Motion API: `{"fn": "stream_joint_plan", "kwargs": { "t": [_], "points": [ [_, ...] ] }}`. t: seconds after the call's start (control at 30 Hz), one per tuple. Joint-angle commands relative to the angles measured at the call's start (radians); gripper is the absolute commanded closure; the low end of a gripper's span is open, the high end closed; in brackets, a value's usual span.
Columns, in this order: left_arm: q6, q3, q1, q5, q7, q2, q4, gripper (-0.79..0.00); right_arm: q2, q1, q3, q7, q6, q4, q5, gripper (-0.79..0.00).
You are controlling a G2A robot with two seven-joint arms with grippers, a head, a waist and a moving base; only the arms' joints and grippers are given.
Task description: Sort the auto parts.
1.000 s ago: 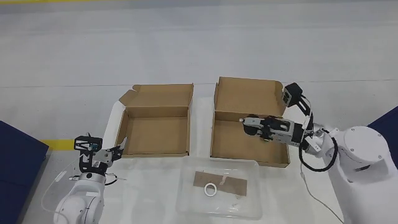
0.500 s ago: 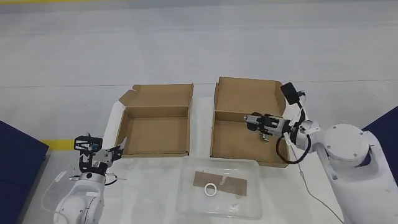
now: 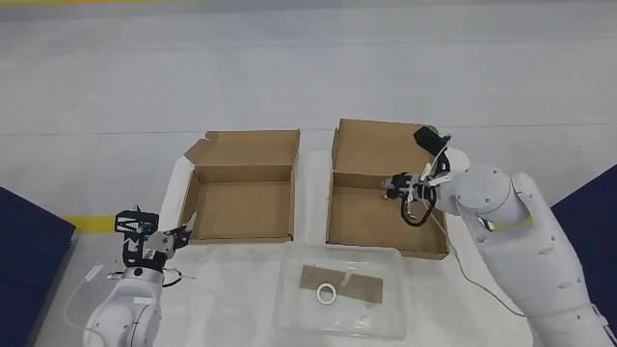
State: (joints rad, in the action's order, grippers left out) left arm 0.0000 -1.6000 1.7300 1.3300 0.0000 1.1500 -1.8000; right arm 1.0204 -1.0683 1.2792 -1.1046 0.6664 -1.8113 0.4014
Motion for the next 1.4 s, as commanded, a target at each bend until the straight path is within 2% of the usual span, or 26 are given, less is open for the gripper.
{"fn": "stream_joint_plan", "kwargs": {
  "t": [0.0,0.13,0.33,0.63,1.03,1.37],
  "points": [
    [0.000,0.000,0.000,0.000,0.000,0.000,0.000,-0.785,0.000,0.000,0.000,0.000,0.000,0.000,0.000,0.000],
    [0.000,0.000,0.000,0.000,0.000,0.000,0.000,-0.785,0.001,-0.001,-0.035,0.027,0.023,0.047,0.047,0.000],
    [0.000,0.000,0.000,0.000,0.000,0.000,0.000,-0.785,0.025,0.140,-0.211,0.021,0.070,0.226,0.127,0.000],
    [0.000,0.000,0.000,0.000,0.000,0.000,0.000,-0.785,0.079,0.304,-0.420,0.057,0.106,0.493,0.058,0.000],
    [0.000,0.000,0.000,0.000,0.000,0.000,0.000,-0.785,0.084,0.305,-0.439,0.087,0.097,0.529,0.057,0.000],
    [0.000,0.000,0.000,0.000,0.000,0.000,0.000,-0.785,0.140,0.371,-0.531,0.114,0.099,0.687,0.045,0.000]
  ]
}}
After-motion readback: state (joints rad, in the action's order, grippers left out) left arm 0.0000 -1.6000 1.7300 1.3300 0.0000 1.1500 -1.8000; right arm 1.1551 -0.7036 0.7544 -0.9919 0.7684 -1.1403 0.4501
